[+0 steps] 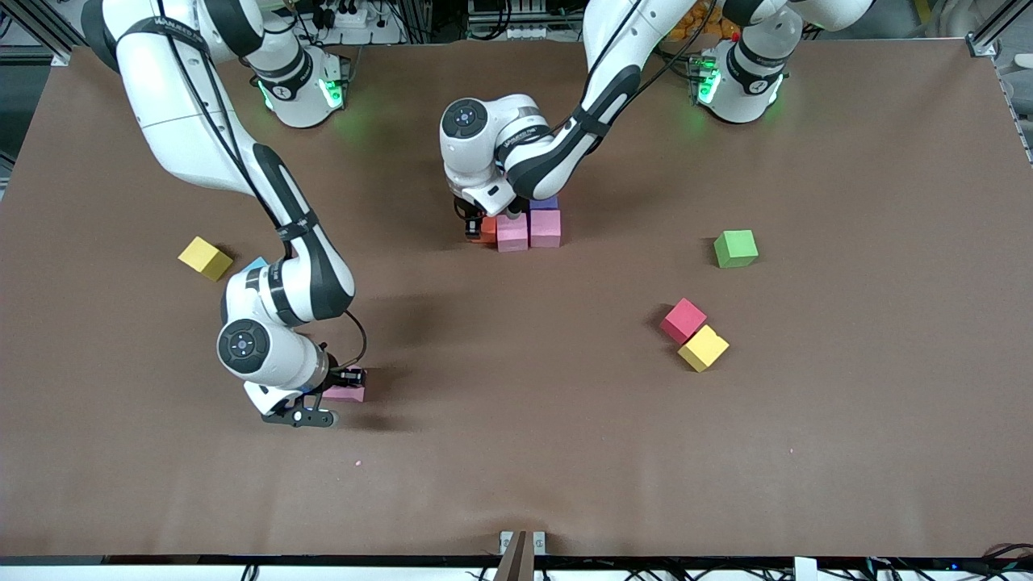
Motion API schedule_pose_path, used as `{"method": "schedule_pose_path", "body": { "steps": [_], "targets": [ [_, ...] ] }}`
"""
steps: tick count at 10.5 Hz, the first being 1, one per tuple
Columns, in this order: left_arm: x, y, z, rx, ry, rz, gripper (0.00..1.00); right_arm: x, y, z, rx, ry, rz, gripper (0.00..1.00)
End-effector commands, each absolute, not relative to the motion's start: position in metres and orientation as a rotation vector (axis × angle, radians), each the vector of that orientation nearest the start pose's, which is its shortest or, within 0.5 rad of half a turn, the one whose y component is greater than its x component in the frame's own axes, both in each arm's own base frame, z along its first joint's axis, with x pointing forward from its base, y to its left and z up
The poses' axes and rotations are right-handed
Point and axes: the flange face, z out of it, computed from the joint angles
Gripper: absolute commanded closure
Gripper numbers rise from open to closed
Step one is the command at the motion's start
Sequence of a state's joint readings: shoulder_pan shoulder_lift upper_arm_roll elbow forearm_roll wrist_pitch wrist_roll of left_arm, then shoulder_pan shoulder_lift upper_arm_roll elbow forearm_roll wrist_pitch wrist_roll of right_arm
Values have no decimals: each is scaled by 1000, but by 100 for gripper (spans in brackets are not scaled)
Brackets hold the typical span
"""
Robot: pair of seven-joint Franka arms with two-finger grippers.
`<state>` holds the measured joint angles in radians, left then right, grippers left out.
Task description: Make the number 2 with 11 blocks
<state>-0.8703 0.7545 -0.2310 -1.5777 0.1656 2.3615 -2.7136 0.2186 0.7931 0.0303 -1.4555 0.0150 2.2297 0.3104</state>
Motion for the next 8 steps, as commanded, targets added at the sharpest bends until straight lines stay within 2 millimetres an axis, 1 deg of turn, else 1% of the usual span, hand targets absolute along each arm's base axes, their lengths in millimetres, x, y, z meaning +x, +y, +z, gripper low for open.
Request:
{"method": "schedule_pose_path", "body": {
  "steps": [1, 2, 4, 5, 6, 7, 8],
  "targets": [
    [343, -611, 213, -2277, -2227, 38, 81, 700, 177, 216, -3102, 155, 48, 70],
    [343, -611, 213, -2293, -2209, 37, 81, 700, 176, 216, -3102, 157, 48, 70],
    [347, -609, 213, -2340, -2162, 34, 77, 700, 178, 216, -3101, 158, 48, 69],
    [346, -610, 214, -2346, -2158, 34, 77, 699, 178, 216, -3102, 158, 51, 69],
    [344, -611, 213, -2348, -2156, 35, 75, 699, 178, 216, -3102, 158, 51, 69],
    [344, -611, 212, -2347, -2152, 34, 63, 699, 178, 216, -3102, 158, 51, 69],
    [344, -611, 212, -2348, -2152, 33, 9, 699, 178, 216, -3102, 158, 51, 68]
  ]
}}
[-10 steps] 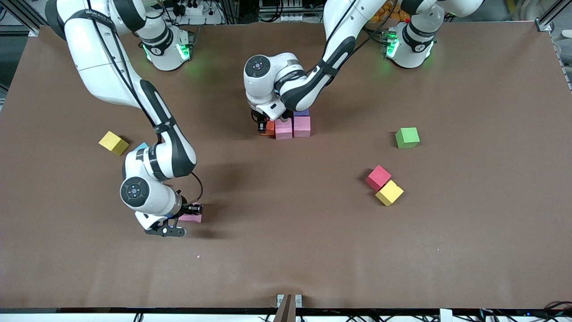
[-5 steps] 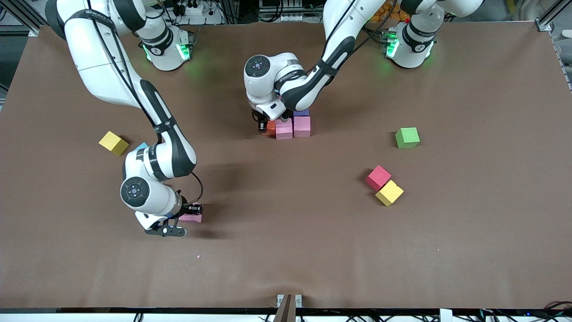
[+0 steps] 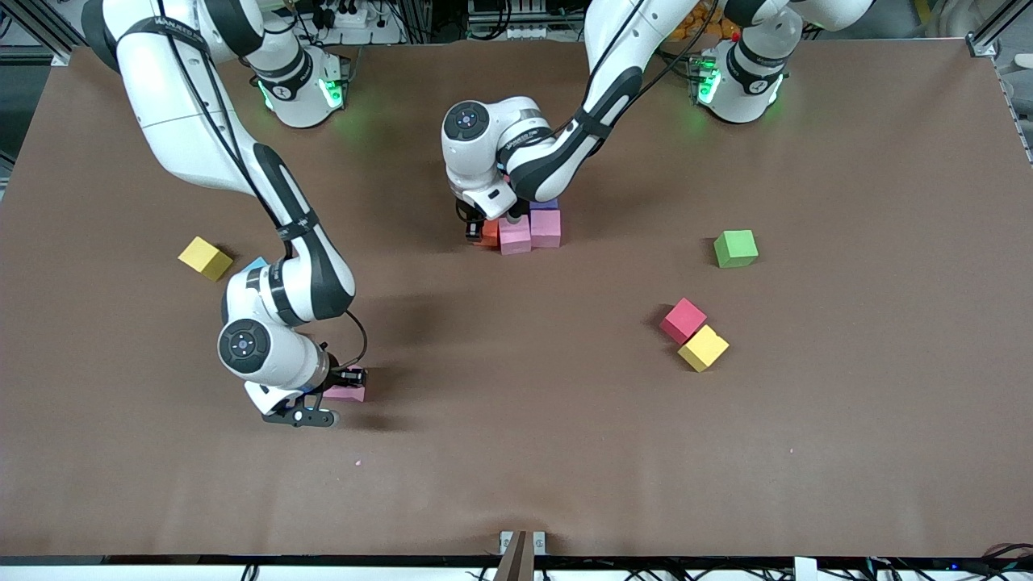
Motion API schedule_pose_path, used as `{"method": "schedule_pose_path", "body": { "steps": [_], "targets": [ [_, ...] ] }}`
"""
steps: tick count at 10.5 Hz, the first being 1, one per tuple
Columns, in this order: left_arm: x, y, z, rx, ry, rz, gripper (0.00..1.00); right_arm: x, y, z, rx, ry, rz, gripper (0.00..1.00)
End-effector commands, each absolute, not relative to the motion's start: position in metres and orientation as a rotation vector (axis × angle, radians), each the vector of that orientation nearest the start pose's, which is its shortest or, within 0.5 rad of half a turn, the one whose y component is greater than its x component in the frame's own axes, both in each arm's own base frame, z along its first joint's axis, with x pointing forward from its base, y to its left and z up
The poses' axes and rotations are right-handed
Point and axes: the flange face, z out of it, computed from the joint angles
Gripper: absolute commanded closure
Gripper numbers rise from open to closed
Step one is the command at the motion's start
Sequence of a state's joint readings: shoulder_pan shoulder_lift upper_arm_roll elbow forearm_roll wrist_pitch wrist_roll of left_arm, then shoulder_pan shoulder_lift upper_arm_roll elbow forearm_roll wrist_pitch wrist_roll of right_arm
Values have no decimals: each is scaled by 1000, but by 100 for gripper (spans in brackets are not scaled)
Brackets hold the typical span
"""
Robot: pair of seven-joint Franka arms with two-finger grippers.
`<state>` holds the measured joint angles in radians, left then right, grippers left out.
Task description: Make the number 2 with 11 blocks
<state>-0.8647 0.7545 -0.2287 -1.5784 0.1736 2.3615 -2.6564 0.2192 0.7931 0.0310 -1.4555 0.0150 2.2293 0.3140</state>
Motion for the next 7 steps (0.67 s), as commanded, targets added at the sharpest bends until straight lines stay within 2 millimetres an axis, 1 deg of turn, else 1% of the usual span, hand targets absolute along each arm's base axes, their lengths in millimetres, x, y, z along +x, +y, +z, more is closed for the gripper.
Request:
{"method": "schedule_pose_path", "body": {
  "steps": [1, 4, 6, 7],
  "targets": [
    [344, -612, 214, -2351, -2156, 35, 0, 699, 178, 216, -3102, 158, 51, 68],
    [348, -611, 217, -2345, -2168, 34, 0, 699, 177, 215, -3102, 160, 53, 68],
    [353, -610, 229, -2352, -2181, 28, 0, 699, 177, 215, -3102, 162, 53, 68],
    [356, -609, 244, -2364, -2185, 20, 0, 698, 182, 215, -3098, 167, 57, 68]
  ]
}}
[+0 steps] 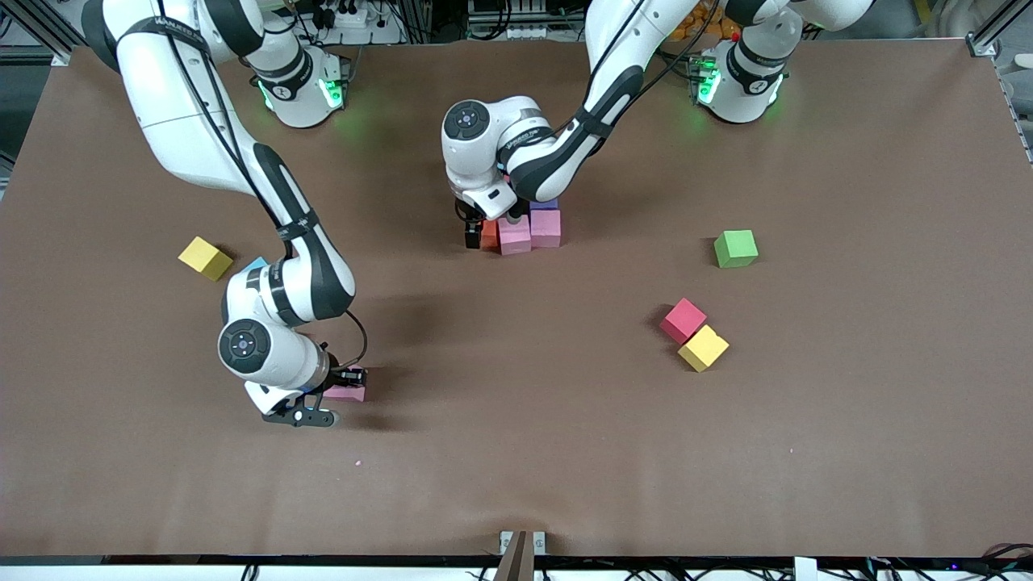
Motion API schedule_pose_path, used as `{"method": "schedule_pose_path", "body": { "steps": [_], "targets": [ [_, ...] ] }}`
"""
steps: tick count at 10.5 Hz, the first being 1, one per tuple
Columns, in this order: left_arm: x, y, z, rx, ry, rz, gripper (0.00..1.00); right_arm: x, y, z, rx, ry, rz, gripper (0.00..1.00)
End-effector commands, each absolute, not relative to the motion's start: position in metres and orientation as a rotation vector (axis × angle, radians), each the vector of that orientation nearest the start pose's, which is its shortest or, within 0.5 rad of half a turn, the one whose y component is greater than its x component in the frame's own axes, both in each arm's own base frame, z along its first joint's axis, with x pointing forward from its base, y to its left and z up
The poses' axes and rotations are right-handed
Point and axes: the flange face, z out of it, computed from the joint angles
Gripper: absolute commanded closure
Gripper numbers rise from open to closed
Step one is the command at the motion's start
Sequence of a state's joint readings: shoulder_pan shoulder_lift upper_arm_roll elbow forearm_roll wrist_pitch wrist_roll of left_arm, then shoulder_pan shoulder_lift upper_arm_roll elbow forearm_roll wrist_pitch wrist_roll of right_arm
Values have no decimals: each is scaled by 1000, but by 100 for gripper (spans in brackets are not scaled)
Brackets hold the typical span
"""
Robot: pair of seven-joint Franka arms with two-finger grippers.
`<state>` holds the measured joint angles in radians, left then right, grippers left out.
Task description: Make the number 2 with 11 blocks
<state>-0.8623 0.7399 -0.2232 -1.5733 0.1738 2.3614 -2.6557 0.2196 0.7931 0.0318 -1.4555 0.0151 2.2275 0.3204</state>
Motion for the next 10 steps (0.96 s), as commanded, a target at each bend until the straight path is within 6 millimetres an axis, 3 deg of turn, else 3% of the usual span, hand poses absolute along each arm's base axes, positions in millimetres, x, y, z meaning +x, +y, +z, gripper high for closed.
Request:
{"method": "schedule_pose_path", "body": {
  "steps": [1, 3, 5, 8, 10],
  "targets": [
    [366, -605, 261, -2375, -2201, 15, 0, 696, 192, 219, -3087, 195, 54, 68],
    [393, -591, 298, -2415, -2229, 3, 0, 686, 223, 223, -3079, 232, 81, 68],
    [424, -568, 317, -2487, -2165, -27, 0, 669, 259, 235, -3083, 173, 132, 68],
    [491, -505, 318, -2632, -1900, -82, 0, 623, 351, 253, -3037, 250, 189, 68],
    [517, -469, 314, -2721, -1655, -89, 0, 579, 416, 247, -3075, 242, 180, 68]
  ]
}}
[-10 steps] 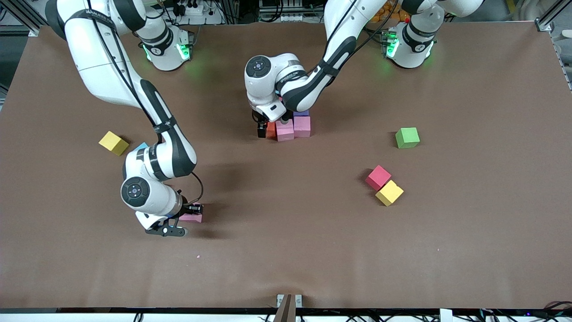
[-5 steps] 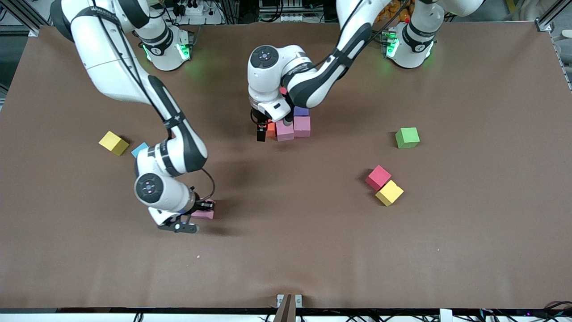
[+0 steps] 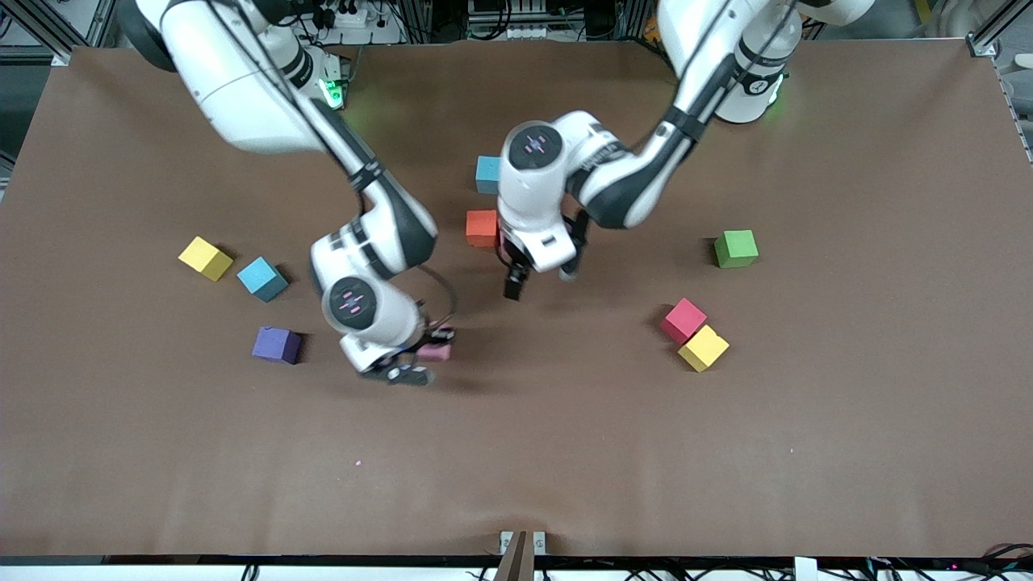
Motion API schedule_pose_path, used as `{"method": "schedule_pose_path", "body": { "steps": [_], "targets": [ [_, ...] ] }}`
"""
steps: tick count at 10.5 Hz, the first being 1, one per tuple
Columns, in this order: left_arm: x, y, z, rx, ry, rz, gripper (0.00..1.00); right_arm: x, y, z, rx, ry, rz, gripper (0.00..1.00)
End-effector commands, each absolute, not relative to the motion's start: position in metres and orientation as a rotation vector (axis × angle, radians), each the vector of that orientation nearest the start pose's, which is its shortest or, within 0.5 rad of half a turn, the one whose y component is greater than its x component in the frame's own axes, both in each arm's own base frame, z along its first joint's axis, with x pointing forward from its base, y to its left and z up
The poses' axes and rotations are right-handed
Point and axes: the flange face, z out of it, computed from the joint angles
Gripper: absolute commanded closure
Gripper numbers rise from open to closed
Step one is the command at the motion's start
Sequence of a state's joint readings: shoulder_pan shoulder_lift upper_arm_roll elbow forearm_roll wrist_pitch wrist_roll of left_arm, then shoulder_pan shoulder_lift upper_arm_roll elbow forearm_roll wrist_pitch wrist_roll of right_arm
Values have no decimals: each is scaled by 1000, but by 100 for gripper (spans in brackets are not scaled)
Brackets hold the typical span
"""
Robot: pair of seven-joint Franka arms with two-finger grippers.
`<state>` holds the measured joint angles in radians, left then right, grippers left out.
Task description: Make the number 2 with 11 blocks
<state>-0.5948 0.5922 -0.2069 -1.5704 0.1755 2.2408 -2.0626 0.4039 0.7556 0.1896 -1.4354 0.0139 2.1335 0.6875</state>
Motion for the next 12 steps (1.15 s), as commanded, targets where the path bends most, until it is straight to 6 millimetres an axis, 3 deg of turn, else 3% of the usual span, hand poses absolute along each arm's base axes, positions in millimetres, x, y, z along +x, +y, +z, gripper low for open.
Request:
{"method": "schedule_pose_path", "body": {
  "steps": [1, 2, 4, 6, 9, 12],
  "targets": [
    [528, -447, 314, -2714, -1552, -69, 0, 570, 422, 247, -3086, 223, 186, 68],
    [547, -411, 321, -2724, -1451, -28, 0, 559, 423, 251, -3092, 199, 192, 68],
    [567, -361, 330, -2773, -1253, 98, 0, 537, 424, 258, -3101, 154, 186, 68],
    [586, -312, 326, -2816, -1036, 190, 0, 509, 429, 248, -3111, 108, 189, 68],
    [602, -275, 323, -2844, -947, 233, 0, 477, 436, 217, -3086, 63, 136, 68],
    [605, -268, 316, -2896, -778, 259, 0, 461, 435, 215, -3114, 24, 174, 68]
  ]
}}
